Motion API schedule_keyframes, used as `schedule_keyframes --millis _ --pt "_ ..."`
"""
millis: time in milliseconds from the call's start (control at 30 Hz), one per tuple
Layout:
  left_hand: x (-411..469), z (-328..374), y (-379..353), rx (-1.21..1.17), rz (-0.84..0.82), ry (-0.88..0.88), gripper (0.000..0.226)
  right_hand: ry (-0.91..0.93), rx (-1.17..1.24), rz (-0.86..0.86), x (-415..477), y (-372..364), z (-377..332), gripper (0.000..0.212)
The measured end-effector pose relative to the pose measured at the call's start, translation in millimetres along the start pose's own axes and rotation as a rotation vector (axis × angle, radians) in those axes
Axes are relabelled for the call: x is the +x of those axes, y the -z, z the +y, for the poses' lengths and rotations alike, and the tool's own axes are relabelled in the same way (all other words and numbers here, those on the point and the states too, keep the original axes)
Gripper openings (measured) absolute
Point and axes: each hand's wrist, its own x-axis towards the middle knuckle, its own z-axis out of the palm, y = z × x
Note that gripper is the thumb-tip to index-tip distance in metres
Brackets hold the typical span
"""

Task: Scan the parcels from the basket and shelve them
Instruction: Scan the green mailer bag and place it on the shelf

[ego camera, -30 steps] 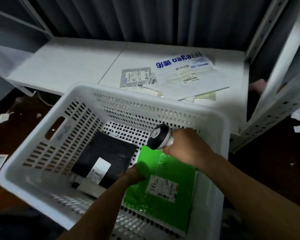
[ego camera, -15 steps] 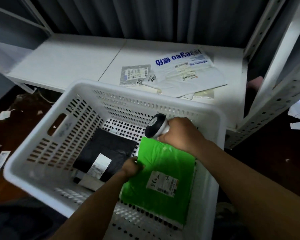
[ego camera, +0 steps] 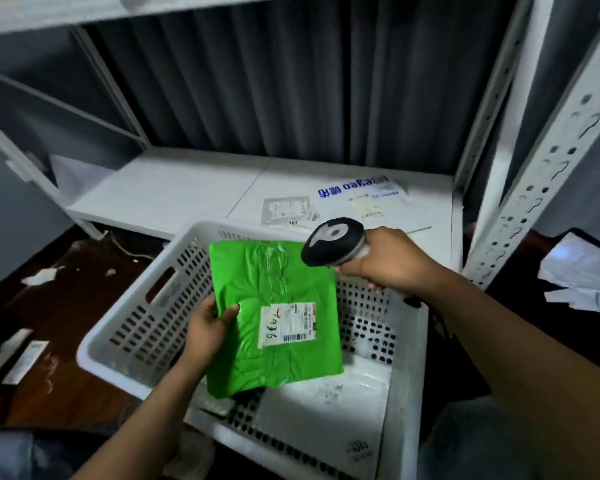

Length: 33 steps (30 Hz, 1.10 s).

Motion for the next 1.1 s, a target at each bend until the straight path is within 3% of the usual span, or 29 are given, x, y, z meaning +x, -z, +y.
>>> schedule_keyframes --millis 200,333,467,633,1100 --pt "28 78 41 0.033 0.108 -0.177 0.026 0.003 0.04 0.083 -17 14 -13 0.014" --pt "43 116 55 -0.038 0.225 -0.239 0.025 -0.049 0.277 0.07 -12 6 -18 0.005" --pt "48 133 56 -0.085 0.341 -0.28 0.026 -0.096 0.454 0.104 -7 12 -23 0.017" --pt "55 140 59 -0.095 0.417 -0.278 0.022 -0.095 0.511 0.133 0 24 -25 0.014" --pt "59 147 43 -0.129 0.425 -0.284 0.023 -0.097 0.488 0.15 12 29 -24 0.017"
